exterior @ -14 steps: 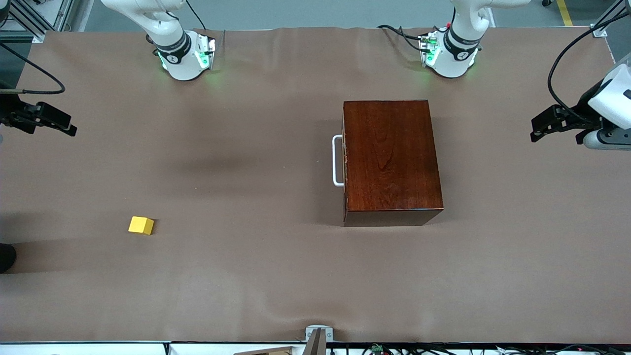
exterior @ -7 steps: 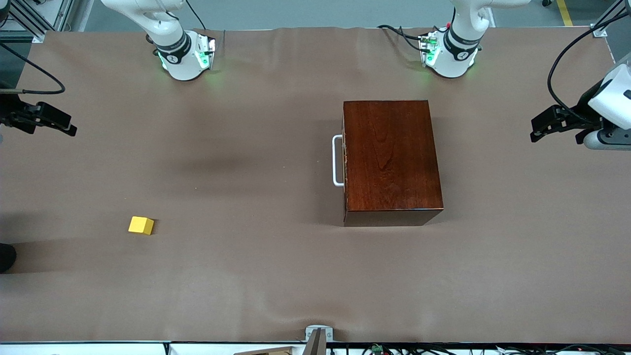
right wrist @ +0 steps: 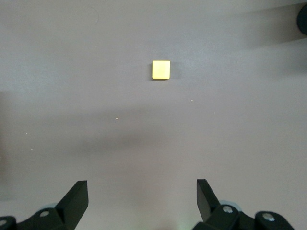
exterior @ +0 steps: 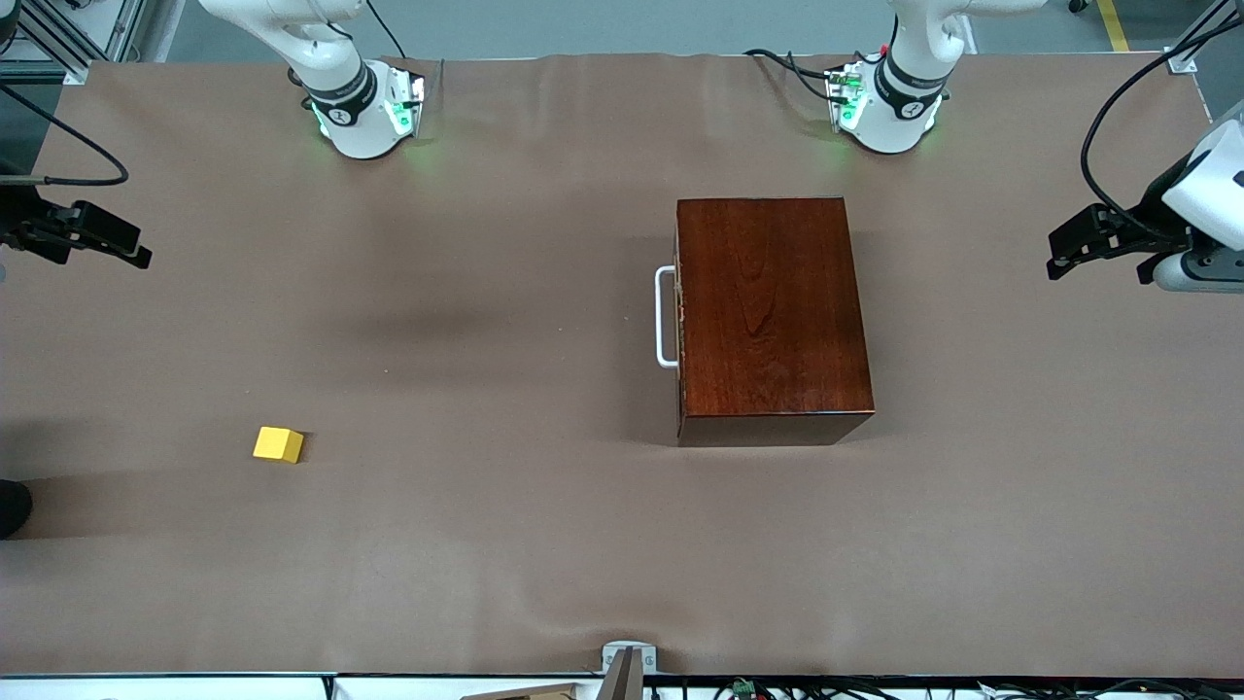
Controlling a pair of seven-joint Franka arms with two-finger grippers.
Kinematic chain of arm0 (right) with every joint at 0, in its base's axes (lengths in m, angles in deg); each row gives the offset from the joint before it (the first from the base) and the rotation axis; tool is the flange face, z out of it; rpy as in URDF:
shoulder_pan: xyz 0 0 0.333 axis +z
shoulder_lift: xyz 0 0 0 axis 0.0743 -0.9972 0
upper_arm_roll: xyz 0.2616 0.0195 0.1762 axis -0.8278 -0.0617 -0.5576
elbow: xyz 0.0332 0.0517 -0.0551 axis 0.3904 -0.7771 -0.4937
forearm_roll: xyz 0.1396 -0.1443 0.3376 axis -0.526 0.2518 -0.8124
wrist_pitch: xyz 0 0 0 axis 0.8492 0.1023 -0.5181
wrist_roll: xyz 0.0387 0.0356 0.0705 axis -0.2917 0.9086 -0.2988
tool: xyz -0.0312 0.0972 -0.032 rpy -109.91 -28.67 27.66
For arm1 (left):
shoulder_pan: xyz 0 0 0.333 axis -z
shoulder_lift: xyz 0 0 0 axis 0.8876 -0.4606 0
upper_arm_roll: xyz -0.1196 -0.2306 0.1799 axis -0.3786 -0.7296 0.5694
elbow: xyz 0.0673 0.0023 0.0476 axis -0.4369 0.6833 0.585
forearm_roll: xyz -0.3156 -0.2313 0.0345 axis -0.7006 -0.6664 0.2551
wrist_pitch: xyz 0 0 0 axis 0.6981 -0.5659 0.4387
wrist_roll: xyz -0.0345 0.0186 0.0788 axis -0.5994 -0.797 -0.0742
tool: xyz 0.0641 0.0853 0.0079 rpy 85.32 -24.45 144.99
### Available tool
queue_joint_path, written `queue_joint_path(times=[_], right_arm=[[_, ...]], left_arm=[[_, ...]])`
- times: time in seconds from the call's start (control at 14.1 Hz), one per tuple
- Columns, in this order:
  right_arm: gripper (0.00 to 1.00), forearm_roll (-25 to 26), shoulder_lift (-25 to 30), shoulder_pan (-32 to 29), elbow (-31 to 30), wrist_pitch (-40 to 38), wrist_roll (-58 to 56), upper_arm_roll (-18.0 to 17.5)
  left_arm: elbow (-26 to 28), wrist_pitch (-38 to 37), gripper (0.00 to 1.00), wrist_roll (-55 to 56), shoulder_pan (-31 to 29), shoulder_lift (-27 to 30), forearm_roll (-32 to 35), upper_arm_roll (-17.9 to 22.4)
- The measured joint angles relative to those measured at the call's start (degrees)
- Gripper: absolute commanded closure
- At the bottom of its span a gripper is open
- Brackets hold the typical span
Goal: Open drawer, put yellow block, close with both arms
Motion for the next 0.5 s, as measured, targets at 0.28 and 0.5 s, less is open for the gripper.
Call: queue_joint_path(times=[0.28,0.5], right_arm=[[0.0,0.0,0.0,0.0,0.0,0.0,0.0,-0.01],[0.0,0.0,0.0,0.01,0.0,0.0,0.0,-0.03]], left_arm=[[-0.13,0.0,0.0,0.04,0.05,-0.17,-2.79,-0.81],[-0.13,-0.02,0.0,2.84,0.83,-1.0,-4.29,-3.35]])
